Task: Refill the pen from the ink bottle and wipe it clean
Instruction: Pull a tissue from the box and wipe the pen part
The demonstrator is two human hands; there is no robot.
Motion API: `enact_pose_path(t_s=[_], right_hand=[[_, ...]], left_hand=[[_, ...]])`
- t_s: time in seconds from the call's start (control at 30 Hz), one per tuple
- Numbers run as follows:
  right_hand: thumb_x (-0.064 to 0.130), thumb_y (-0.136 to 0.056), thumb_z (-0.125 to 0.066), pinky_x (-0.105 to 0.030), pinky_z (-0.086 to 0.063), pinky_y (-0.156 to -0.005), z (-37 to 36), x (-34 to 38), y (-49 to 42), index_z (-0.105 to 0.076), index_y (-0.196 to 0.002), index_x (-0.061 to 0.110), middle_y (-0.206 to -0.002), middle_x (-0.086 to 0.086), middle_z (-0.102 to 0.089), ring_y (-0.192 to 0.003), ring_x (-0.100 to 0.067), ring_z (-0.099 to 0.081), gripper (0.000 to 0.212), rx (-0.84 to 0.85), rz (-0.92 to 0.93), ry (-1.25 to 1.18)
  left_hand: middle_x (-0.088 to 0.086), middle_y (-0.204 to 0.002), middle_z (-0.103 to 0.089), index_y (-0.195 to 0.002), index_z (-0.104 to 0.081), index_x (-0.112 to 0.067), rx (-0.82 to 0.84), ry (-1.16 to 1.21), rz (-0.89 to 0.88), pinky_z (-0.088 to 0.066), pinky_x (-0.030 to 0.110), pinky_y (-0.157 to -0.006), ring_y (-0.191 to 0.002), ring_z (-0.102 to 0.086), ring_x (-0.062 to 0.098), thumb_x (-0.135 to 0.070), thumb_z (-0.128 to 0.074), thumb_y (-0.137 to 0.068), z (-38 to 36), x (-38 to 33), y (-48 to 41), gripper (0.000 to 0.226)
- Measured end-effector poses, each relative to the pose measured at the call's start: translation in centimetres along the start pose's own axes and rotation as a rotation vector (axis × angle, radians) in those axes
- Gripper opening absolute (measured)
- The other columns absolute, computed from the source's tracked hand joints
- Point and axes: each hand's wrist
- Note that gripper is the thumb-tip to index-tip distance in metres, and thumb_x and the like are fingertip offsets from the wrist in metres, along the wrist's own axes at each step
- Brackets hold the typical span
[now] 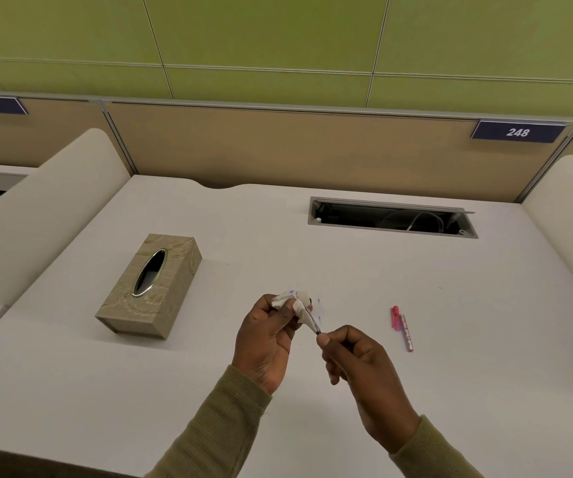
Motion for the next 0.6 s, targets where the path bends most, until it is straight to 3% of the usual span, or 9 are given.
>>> enact_pose_path(t_s=[0.27, 0.6], right_hand=[[0.023, -0.102, -0.052, -0.029, -0.044, -0.059, -0.44, 0.41, 0.31, -0.070, -0.091, 0.004, -0.072, -0.004, -0.057, -0.064, -0.014, -0.050, 0.028, 0.133, -0.094, -0.186], [0.032, -0.098, -0.050, -0.027, -0.042, -0.056, 0.36, 0.75, 0.70, -0.067, -0.083, 0.008, -0.069, -0.005, -0.052, -0.061, -0.015, -0.046, 0.033, 0.253, -0.140, -0.374]], left_hand=[[0.016, -0.088, -0.067, -0.090, -0.060, 0.002, 0.042, 0.054, -0.003, -0.058, 0.030, -0.073, -0.078, -0.069, 0.025, -0.002, -0.062, -0.077, -0.32, -0.21, -0.03, 0.014], [0.013, -0.094, -0.073, -0.090, -0.064, -0.002, 0.105, 0.104, -0.002, -0.060, 0.030, -0.075, -0.088, -0.072, 0.024, -0.002, -0.056, -0.082, -0.28, -0.76, 0.17, 0.011]])
Point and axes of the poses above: each hand's wrist, its own y-axis away from the middle knuckle, its own z-axis out of the back of the hand, x = y × z
